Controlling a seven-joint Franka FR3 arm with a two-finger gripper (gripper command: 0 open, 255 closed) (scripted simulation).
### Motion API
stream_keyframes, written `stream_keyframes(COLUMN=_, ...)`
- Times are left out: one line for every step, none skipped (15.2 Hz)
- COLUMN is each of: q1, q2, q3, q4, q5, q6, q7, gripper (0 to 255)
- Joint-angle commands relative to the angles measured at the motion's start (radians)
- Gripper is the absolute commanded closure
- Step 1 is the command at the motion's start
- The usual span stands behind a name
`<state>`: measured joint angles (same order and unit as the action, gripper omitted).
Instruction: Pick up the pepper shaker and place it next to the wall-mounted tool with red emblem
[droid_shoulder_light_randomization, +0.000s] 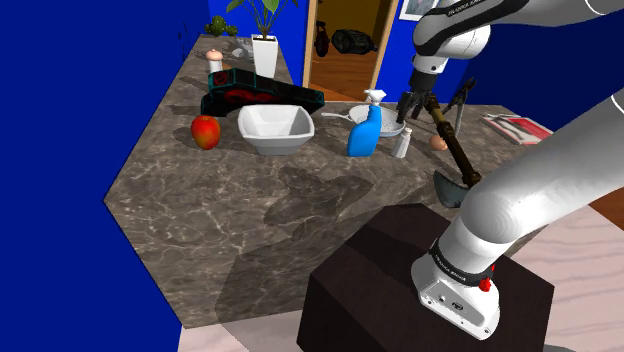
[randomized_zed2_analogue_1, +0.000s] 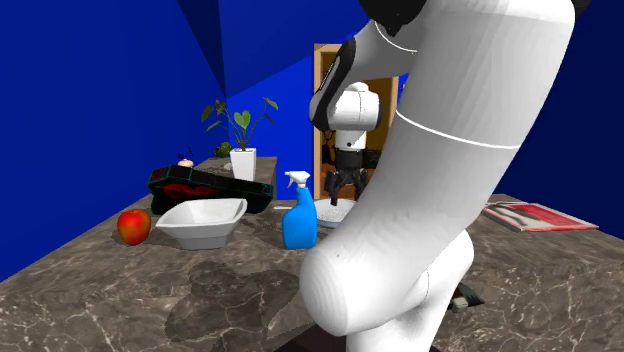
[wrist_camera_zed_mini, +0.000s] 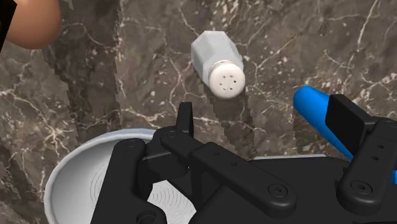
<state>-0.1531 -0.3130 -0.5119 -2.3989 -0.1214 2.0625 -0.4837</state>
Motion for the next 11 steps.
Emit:
stream_keyframes(q1=-0.003, q2=0.053, q3=-0.037, q4=0.020, q5=0.020, q6=0.031, q7=-0.048, gripper=0)
stream_keyframes(q1=-0.002, q2=0.059, q3=-0.038, q4=0.011, q5=0.022, q6=0.046, q7=-0.050, gripper=0)
stream_keyframes(q1=-0.002, q2=0.066, q3=-0.040, q4=0.003, q5=0.025, q6=0.060, q7=-0.053, gripper=0)
stream_keyframes(q1=-0.001, q2=0.073, q3=-0.043, q4=-0.006, q5=0.027, q6=0.075, q7=-0.055, gripper=0)
stream_keyframes(q1=0.000, q2=0.080, q3=-0.045, q4=-0.014, q5=0.030, q6=0.090, q7=-0.058, gripper=0)
stream_keyframes(q1=0.001, q2=0.087, q3=-0.047, q4=-0.022, q5=0.033, q6=0.104, q7=-0.060, gripper=0)
stream_keyframes(q1=0.002, q2=0.095, q3=-0.049, q4=-0.030, q5=0.036, q6=0.119, q7=-0.063, gripper=0)
stream_keyframes(q1=0.003, q2=0.103, q3=-0.051, q4=-0.038, q5=0.040, q6=0.134, q7=-0.066, gripper=0)
stream_keyframes(q1=0.004, q2=0.108, q3=-0.052, q4=-0.042, q5=0.042, q6=0.143, q7=-0.068, gripper=0)
stream_keyframes(q1=0.004, q2=0.108, q3=-0.052, q4=-0.042, q5=0.042, q6=0.143, q7=-0.068, gripper=0)
stream_keyframes(q1=0.004, q2=0.108, q3=-0.052, q4=-0.042, q5=0.042, q6=0.143, q7=-0.068, gripper=0)
